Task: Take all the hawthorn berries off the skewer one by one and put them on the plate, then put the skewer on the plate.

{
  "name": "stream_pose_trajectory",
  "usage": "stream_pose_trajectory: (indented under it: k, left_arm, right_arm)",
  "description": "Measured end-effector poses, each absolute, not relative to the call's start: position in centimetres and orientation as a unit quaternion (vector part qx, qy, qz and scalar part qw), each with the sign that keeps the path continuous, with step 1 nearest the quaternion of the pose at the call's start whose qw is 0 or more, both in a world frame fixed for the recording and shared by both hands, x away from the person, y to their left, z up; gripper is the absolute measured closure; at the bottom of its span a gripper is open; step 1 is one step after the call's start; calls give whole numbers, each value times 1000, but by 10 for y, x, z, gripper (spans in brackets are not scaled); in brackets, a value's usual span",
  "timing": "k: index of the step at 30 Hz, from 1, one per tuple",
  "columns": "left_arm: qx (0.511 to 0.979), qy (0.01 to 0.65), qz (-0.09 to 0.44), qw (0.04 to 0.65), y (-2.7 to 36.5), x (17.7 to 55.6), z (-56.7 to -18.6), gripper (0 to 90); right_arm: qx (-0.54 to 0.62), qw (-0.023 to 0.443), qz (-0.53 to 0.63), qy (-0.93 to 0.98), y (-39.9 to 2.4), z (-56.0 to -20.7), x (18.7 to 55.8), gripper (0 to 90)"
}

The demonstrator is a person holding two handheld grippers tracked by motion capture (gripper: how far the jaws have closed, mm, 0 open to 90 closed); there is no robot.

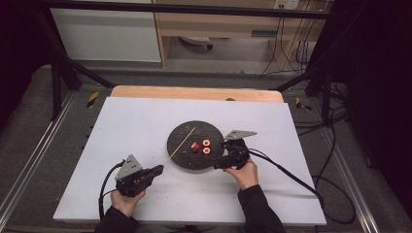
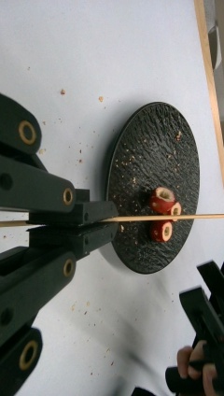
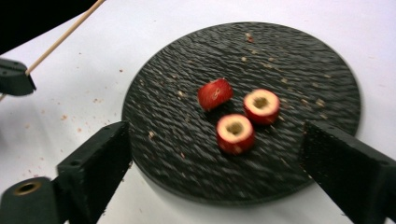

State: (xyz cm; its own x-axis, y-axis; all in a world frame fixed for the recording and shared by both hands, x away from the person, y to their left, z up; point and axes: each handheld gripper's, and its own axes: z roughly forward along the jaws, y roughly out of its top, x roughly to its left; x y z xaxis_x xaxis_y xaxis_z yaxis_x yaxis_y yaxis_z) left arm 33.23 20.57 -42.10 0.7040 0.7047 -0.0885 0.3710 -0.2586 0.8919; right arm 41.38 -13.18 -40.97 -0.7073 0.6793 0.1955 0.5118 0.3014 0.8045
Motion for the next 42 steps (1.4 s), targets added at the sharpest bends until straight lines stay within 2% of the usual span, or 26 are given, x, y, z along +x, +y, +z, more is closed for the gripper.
stream_pose_trajectory:
  k: [13,21,42]
  left_arm:
    - [795,351,153,471,189,350,-413,880]
    - [801,358,146,457,181,369,-405,880]
    - [815,391,137,406,152,415,-404,880]
  right_arm:
    - [389,113,456,792,-184,-427,389,22]
    - [403,123,455,784,-207,-436,380,10]
    - [407,128,432,794,-229,-448,366,3]
